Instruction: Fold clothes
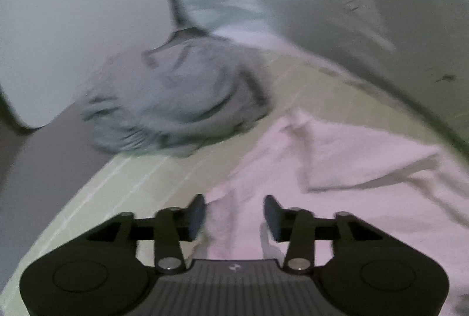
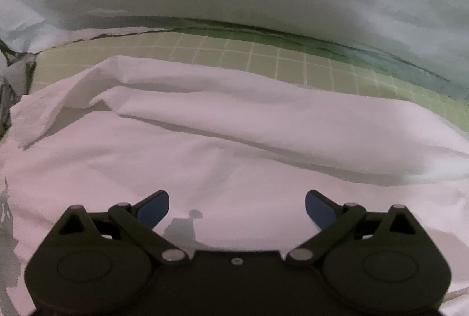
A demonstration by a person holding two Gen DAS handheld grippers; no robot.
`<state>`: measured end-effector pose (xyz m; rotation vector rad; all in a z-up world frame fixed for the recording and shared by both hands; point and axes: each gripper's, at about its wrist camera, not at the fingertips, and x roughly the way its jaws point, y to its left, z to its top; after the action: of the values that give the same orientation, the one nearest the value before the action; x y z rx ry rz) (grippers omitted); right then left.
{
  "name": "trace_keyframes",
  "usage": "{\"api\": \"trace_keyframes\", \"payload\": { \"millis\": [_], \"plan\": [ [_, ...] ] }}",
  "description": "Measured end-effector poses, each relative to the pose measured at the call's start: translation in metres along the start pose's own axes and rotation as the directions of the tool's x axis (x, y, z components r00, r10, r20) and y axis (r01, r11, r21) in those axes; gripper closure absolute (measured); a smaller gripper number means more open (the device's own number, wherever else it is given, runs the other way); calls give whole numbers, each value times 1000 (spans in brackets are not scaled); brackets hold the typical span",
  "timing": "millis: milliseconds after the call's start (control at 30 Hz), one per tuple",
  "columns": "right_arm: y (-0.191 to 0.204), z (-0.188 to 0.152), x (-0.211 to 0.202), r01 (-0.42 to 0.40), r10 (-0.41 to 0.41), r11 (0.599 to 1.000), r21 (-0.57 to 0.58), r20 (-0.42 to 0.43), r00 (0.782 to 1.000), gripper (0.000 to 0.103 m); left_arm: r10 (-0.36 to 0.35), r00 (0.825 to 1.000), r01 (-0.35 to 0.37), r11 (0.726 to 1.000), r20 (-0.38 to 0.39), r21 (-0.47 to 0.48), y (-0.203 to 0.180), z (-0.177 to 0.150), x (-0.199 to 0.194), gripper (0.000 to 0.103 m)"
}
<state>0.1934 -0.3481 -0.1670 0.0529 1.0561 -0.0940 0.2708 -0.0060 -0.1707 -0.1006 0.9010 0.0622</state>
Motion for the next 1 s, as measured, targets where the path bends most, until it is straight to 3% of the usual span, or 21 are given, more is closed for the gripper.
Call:
{"api": "trace_keyframes", "payload": {
  "millis": [67,133,433,733,1000],
  "plan": [
    [-3,3,6,14,-13,1000,17,-10,1000,2,-54,999,54,998,7,32,-13,6,2,51],
    [-9,7,13,27,-26,999,44,-24,999,2,-98,995,98,992,-2,77,-28,11,13,42],
    [-32,14,46,78,-63,988,132,-116,991,0,-185,980,194,968,-71,157,-77,26,76,41],
    [-39,22,54,75,-63,985,154,-86,994,0,-85,996,83,986,9,146,-89,63,112,38],
    [-42,23,57,64,-56,989,136,-61,997,0,6,997,-15,994,83,106,-96,95,136,37]
  ]
}}
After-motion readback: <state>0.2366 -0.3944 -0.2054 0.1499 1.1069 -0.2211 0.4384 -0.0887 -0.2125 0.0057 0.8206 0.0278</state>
